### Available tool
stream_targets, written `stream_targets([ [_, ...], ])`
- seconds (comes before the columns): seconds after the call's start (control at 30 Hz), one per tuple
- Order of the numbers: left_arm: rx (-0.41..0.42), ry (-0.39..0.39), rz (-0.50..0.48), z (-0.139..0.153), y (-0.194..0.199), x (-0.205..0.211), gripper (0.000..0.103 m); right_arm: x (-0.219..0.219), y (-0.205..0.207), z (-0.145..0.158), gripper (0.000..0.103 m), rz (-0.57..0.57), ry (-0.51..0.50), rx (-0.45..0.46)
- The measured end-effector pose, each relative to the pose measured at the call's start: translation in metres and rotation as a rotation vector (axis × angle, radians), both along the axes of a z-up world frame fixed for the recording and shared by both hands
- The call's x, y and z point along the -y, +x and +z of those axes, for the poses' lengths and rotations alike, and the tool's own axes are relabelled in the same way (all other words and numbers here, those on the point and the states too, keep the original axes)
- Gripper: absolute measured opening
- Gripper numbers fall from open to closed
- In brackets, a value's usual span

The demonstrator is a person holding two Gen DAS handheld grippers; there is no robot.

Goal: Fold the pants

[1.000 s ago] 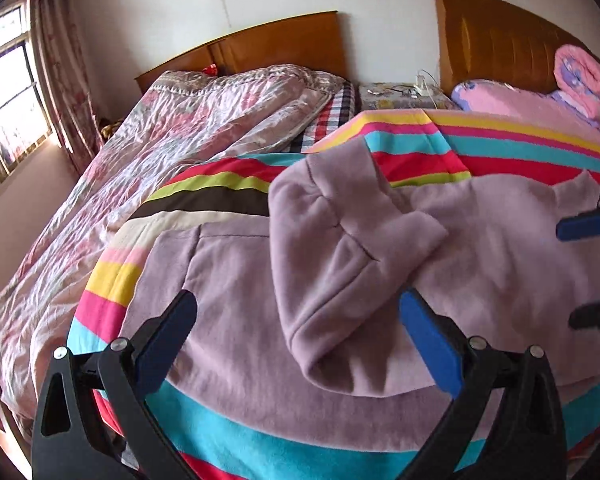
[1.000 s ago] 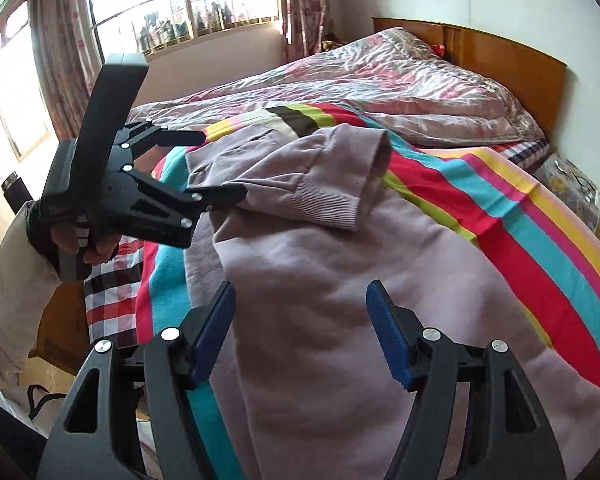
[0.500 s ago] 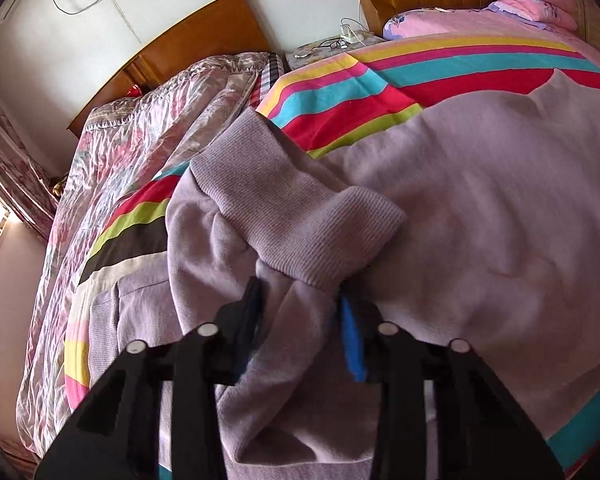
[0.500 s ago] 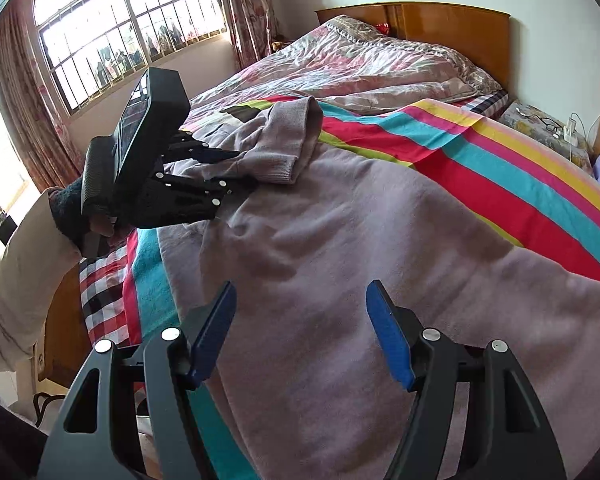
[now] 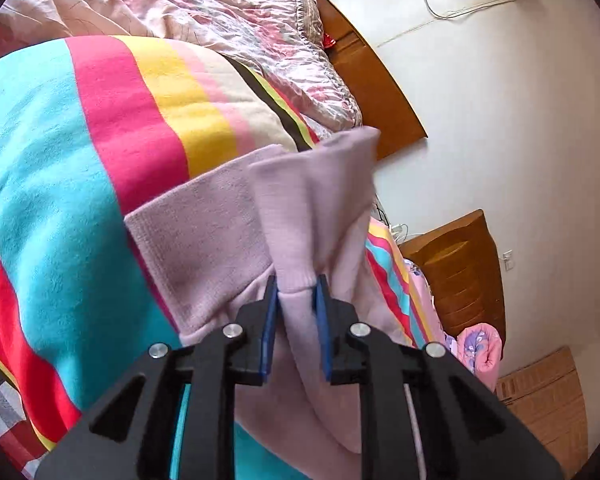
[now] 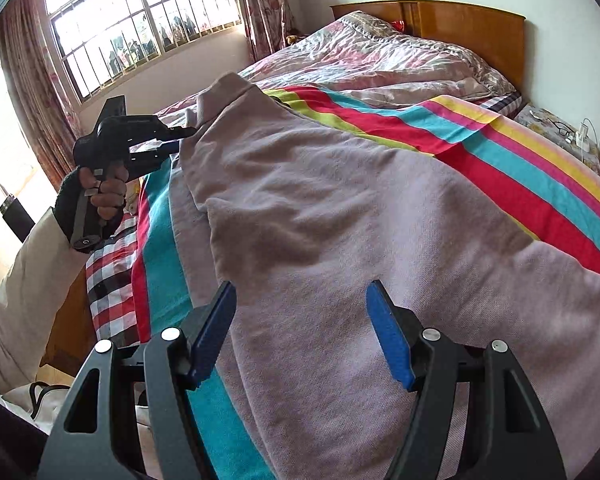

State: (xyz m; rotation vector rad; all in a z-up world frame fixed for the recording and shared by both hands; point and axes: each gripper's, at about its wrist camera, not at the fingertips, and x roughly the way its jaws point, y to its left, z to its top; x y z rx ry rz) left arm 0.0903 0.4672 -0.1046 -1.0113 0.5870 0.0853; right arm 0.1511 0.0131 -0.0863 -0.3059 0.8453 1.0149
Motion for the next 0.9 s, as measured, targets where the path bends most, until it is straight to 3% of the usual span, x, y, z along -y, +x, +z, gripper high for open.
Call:
stream_targets([
  [0.13, 0.011, 0.022, -0.029, 0.006, 0.008, 0.002, 0.034, -0.007, -0.009, -0.001, 0.066, 0.029, -0.038, 0.032],
  [0.23, 0.015, 0.020, -0.024, 0.007, 0.013, 0.001, 0.035, -0.011, -0.021, -0.004, 0.064, 0.060, -0.067, 0.072],
  [0.57, 0.016, 0.032, -0.019, -0.001, 0.002, 0.005, 0.029, -0.042, -0.057, -0.022, 0.040, 0.188, -0.182, 0.197],
  [0.73, -0.011, 0.054, -0.016, -0.003, 0.004, 0.004, 0.017, -0.048, -0.063, -0.035, 0.026, 0.193, -0.280, 0.274],
  [0.9, -0.016, 0.052, -0.015, -0.006, 0.003, 0.001, 0.015, -0.049, -0.074, -0.036, 0.026, 0.233, -0.327, 0.353],
])
